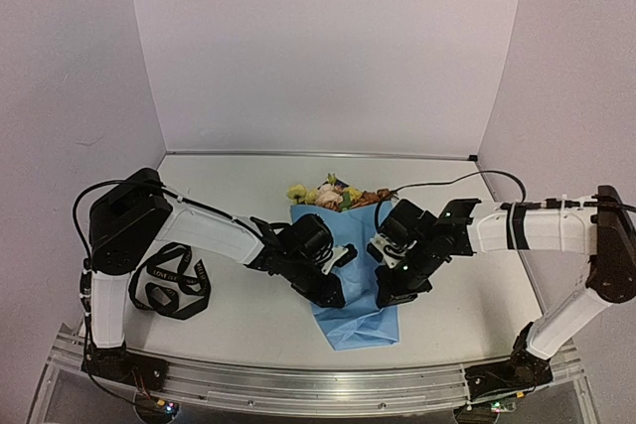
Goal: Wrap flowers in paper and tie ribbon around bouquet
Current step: Press the fold line of the folded wrapping paper.
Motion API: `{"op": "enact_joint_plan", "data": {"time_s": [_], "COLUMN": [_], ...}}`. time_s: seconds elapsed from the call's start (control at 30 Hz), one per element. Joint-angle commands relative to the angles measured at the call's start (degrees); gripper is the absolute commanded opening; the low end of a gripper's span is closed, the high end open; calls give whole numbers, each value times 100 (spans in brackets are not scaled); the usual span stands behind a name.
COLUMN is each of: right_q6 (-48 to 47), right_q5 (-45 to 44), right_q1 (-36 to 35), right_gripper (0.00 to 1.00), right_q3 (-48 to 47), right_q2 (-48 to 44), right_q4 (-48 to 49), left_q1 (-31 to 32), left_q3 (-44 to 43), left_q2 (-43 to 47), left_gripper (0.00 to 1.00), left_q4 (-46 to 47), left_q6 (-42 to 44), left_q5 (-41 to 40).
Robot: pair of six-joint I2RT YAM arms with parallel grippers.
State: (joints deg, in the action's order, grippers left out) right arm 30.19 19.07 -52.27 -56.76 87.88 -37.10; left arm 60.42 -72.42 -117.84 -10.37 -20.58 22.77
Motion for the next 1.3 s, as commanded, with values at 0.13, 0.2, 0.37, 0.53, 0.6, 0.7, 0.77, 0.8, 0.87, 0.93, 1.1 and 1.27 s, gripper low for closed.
{"op": "enact_joint_plan", "data": {"time_s": [0.13, 0.2, 0.37, 0.53, 0.6, 0.7, 0.77, 0.8, 0.87, 0.93, 1.1, 1.27], "right_q6": [272, 382, 653, 836, 905, 981, 1019, 1034, 1054, 1059, 1067, 1075], "right_q5": [-732, -887, -995, -963, -965, -997, -1035, -1046, -1067, -1062, -1047, -1060], "right_q1": [69, 81, 136, 149, 147, 148, 150, 148, 149, 152, 150, 151], "right_gripper": [0, 0, 0, 0, 0, 0, 0, 0, 0, 0, 0, 0], "right_q3": [-666, -733, -887, -969, -965, -919, -868, -847, -800, -784, -802, -813], "right_q2": [589, 622, 704, 820, 847, 849, 838, 830, 818, 810, 819, 819], "right_q4": [-875, -939, -992, -997, -993, -993, -993, -993, -997, -993, -993, -994], "left_q1": [183, 338, 800, 1218, 1335, 1422, 1476, 1497, 1523, 1540, 1638, 1759], "left_q3": [-36, 47, 381, 457, 424, 392, 367, 361, 347, 356, 387, 509], "left_q2": [762, 1002, 1346, 1192, 1062, 877, 784, 751, 692, 646, 672, 819], "left_gripper": [26, 29, 26, 19, 17, 14, 13, 13, 12, 12, 10, 11], "left_q4": [-34, -46, 17, 78, 91, 110, 125, 136, 148, 145, 220, 357], "left_q6": [360, 404, 485, 486, 494, 481, 477, 473, 459, 450, 464, 485], "left_q5": [-811, -1125, -1748, -2000, -2082, -2152, -2172, -2155, -2140, -2145, -2198, -2218]}}
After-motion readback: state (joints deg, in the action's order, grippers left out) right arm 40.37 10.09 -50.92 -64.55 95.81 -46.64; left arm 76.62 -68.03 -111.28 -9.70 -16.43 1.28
